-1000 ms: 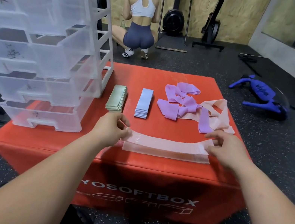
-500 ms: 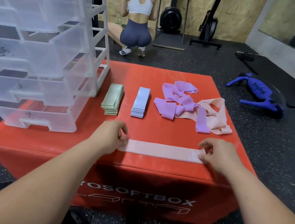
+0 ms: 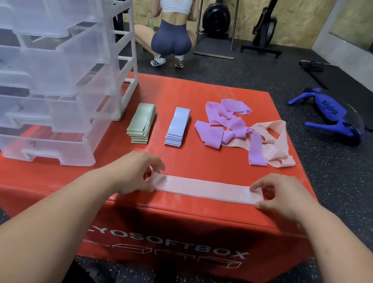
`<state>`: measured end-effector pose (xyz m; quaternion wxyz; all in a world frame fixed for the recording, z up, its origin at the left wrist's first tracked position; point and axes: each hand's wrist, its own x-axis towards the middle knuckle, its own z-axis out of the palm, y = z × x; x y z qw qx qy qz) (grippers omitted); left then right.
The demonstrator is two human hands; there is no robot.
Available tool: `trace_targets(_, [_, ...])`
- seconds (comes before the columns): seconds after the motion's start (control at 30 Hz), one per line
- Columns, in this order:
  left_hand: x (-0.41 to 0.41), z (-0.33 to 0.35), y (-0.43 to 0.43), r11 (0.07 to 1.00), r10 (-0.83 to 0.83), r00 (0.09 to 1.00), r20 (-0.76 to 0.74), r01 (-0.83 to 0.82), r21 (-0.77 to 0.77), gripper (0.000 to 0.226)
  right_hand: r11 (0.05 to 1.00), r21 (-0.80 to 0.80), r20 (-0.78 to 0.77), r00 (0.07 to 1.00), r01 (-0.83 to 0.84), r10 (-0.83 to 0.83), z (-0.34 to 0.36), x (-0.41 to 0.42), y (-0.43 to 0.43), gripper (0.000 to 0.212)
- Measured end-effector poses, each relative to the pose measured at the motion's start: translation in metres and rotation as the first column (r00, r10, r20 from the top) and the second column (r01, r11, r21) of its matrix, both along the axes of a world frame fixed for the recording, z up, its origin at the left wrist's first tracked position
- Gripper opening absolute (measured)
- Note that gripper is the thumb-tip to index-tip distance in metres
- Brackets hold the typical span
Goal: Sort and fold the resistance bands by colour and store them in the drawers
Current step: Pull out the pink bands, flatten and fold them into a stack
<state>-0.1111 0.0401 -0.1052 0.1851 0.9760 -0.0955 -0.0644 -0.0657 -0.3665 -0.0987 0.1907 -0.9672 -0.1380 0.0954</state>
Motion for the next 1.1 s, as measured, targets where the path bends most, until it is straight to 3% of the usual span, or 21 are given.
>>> trace_targets(0.17, [0.005,-0.001,-0.001,0.999,-0.027,0.999,-0.023,0.027,0.025,0.063,0.999,-0.016,-0.007,1.000,-0.031,0.031,0.002,0.001,0.000,0.045])
trace_targets(0.3, [0.012,-0.001,-0.009,0.997,-0.074,0.997,-0.015,0.074,0.034,0.067,0.994,0.103,-0.037,0.999,-0.029,0.033,-0.001,0.007,-0.004,0.046])
trace_targets(0.43, [0.026,-0.001,-0.026,0.995,-0.099,0.995,0.025,0.099,0.034,0.057,0.985,0.174,0.092,0.995,0.005,-0.022,-0.007,0.022,-0.007,0.035])
trace_targets(0.6, [0.048,0.000,-0.053,0.992,-0.128,0.988,0.089,0.128,0.004,0.051,0.982,0.059,0.362,0.912,0.182,-0.191,-0.027,0.060,-0.013,0.037])
trace_targets(0.73, [0.056,-0.001,-0.070,0.989,-0.132,0.977,0.165,0.140,-0.037,0.045,0.934,-0.038,0.365,0.875,0.355,-0.318,-0.032,0.093,-0.013,0.047])
trace_targets(0.87, [0.049,-0.006,-0.077,0.992,-0.092,0.978,0.185,0.105,-0.063,0.036,0.913,-0.113,0.282,0.894,0.392,-0.349,-0.038,0.115,-0.019,0.040])
trace_targets(1.1, [0.041,0.001,-0.092,0.987,-0.076,0.980,0.183,0.100,-0.129,0.033,0.917,0.117,0.376,0.838,0.380,-0.395,-0.024,0.107,-0.025,0.011])
